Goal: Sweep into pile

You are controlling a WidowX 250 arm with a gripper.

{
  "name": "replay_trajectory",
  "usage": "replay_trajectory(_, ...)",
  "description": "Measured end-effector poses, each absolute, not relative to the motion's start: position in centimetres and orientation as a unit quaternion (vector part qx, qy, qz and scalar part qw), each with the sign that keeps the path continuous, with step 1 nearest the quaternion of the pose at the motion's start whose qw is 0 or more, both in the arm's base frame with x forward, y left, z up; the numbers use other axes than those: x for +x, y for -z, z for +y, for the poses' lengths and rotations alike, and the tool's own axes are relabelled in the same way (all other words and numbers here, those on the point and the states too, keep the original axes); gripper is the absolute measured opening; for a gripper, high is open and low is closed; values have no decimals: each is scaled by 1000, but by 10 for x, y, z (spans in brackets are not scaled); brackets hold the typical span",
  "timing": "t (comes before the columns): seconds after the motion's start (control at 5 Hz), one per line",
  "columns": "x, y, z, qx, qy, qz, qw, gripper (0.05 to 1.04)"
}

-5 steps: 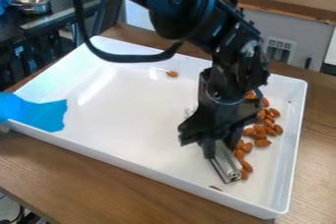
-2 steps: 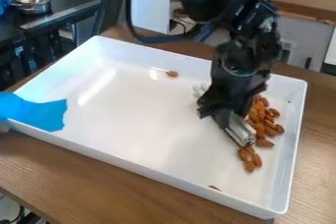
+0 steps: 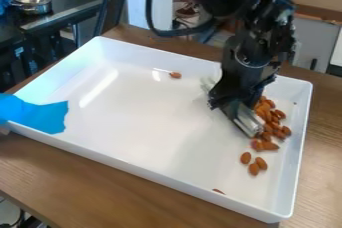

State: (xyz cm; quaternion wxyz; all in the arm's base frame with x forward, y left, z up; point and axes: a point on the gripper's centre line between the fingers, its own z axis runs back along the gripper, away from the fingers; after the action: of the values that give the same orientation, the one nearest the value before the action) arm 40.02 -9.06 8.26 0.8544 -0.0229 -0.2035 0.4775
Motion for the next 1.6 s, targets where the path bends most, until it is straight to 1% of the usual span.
replay_trajectory(0.2, 389, -110, -94, -50, -495, -193, 846, 366)
replay_trajectory(0.4, 367, -154, -99, -87, -519, -191, 829, 366)
replay_trajectory(0.6, 337, -165, -112, -83, -572, -171, 798, 366)
replay_trajectory(0.8, 311, -149, -108, -37, -644, -133, 752, 366)
replay_trajectory(1.0, 294, -133, -103, -10, -672, -100, 733, 366)
replay_trajectory(1.2, 284, -113, -83, 19, -696, -86, 713, 366)
replay_trajectory(1.4, 274, -97, -75, 37, -694, -90, 713, 366)
replay_trajectory(1.6, 273, -89, -68, 43, -689, -108, 715, 366)
